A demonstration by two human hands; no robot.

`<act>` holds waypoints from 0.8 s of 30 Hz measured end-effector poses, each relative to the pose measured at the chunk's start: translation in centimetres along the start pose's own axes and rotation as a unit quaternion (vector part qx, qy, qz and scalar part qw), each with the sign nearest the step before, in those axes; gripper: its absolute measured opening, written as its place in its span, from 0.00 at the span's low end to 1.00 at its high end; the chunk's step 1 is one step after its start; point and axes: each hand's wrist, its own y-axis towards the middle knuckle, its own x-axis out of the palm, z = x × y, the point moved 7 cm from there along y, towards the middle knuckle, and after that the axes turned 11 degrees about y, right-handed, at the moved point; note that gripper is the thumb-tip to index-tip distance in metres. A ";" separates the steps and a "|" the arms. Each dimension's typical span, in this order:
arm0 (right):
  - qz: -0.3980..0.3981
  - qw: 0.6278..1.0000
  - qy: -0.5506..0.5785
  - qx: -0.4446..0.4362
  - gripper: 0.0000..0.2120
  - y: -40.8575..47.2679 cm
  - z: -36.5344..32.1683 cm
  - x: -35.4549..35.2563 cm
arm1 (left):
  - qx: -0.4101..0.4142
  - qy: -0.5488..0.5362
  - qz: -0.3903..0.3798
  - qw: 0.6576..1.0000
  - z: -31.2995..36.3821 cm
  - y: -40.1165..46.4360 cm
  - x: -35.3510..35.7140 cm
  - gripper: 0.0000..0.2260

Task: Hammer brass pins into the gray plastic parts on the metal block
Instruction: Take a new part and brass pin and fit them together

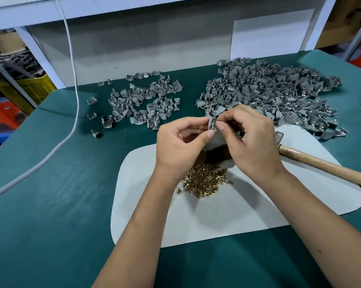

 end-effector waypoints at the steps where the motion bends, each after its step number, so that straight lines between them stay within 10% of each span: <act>1: 0.002 1.000 0.001 0.007 0.01 0.0 0.1 0.0 | 0.001 0.006 0.011 1.000 0.0 0.0 0.1 0.11; 24: 0.017 0.996 -0.007 0.090 0.02 -0.7 0.3 0.7 | -0.012 0.032 0.010 0.999 -0.4 -0.7 1.0 0.11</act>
